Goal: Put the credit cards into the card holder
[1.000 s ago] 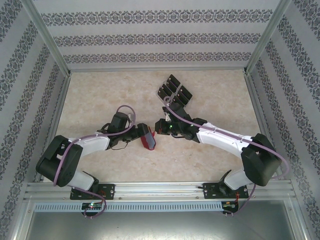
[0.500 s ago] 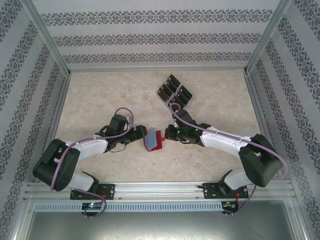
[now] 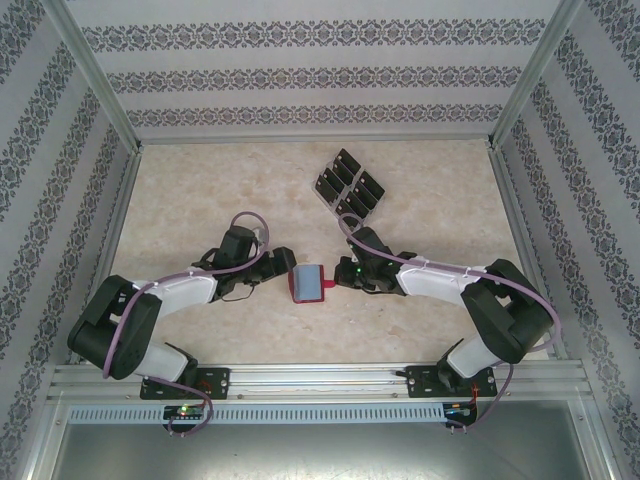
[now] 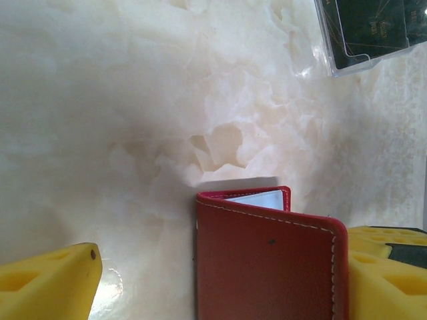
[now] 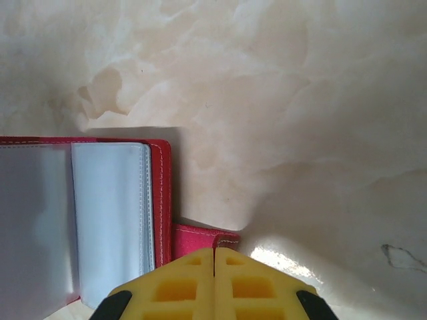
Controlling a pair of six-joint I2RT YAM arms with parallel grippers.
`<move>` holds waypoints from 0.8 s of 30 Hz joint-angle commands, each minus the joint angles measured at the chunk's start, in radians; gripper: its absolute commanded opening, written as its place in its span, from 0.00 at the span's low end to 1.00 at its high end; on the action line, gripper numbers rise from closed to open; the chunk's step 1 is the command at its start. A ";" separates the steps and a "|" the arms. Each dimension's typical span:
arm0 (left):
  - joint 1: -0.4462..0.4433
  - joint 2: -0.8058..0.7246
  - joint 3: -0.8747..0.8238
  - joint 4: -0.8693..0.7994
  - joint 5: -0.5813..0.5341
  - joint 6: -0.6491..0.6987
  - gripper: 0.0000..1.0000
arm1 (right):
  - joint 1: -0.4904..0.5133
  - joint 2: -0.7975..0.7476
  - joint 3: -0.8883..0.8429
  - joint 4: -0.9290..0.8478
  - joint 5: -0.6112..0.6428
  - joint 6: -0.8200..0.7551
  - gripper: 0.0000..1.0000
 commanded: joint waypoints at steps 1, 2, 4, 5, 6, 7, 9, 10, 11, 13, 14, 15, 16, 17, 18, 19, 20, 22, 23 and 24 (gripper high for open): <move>-0.014 -0.036 -0.039 -0.017 -0.042 0.007 0.84 | -0.013 0.007 -0.021 0.014 0.017 0.007 0.00; -0.015 -0.045 -0.047 -0.021 -0.051 0.006 0.83 | -0.013 0.006 -0.022 0.016 0.017 0.006 0.00; -0.014 -0.056 -0.059 -0.022 -0.062 0.005 0.82 | -0.013 0.009 -0.023 0.016 0.018 0.007 0.00; -0.015 -0.060 -0.061 -0.027 -0.067 0.006 0.81 | -0.015 0.012 -0.023 0.017 0.016 0.007 0.00; -0.014 -0.063 -0.063 -0.031 -0.069 0.008 0.80 | -0.014 0.014 -0.021 0.017 0.013 0.007 0.00; -0.014 -0.064 -0.064 -0.031 -0.070 0.008 0.80 | -0.015 0.014 -0.021 0.019 0.008 0.007 0.00; -0.014 -0.065 -0.064 -0.029 -0.069 0.012 0.79 | -0.016 0.006 -0.017 0.024 -0.016 0.005 0.12; -0.014 -0.064 -0.063 -0.028 -0.069 0.013 0.78 | -0.015 -0.005 -0.015 0.023 -0.022 0.006 0.24; -0.014 -0.064 -0.064 -0.027 -0.067 0.013 0.78 | -0.014 -0.019 -0.011 0.020 -0.026 0.007 0.34; -0.014 -0.062 -0.062 -0.025 -0.065 0.015 0.78 | -0.013 -0.048 0.002 0.000 -0.031 0.007 0.42; -0.015 -0.062 -0.062 -0.025 -0.064 0.014 0.78 | -0.010 -0.067 0.011 -0.012 -0.033 0.005 0.43; -0.014 -0.062 -0.061 -0.023 -0.062 0.016 0.78 | -0.006 -0.086 0.020 -0.025 -0.036 0.004 0.43; -0.015 -0.062 -0.061 -0.023 -0.061 0.016 0.78 | -0.002 -0.100 0.026 -0.036 -0.035 0.003 0.43; -0.015 -0.061 -0.061 -0.021 -0.058 0.016 0.78 | 0.004 -0.118 0.036 -0.046 -0.035 0.001 0.43; -0.014 -0.060 -0.058 -0.022 -0.055 0.017 0.77 | 0.011 -0.131 0.045 -0.055 -0.034 0.001 0.41; -0.014 -0.060 -0.056 -0.022 -0.055 0.018 0.77 | 0.016 -0.142 0.054 -0.063 -0.036 0.001 0.39; -0.015 -0.060 -0.055 -0.022 -0.053 0.020 0.77 | 0.027 -0.150 0.065 -0.070 -0.038 -0.001 0.36; -0.014 -0.060 -0.053 -0.022 -0.051 0.020 0.77 | 0.047 -0.156 0.083 -0.071 -0.042 0.001 0.29; -0.015 -0.059 -0.052 -0.022 -0.048 0.020 0.77 | 0.060 -0.149 0.096 -0.071 -0.047 0.001 0.25; -0.014 -0.059 -0.050 -0.021 -0.047 0.020 0.77 | 0.071 -0.135 0.112 -0.068 -0.056 -0.001 0.22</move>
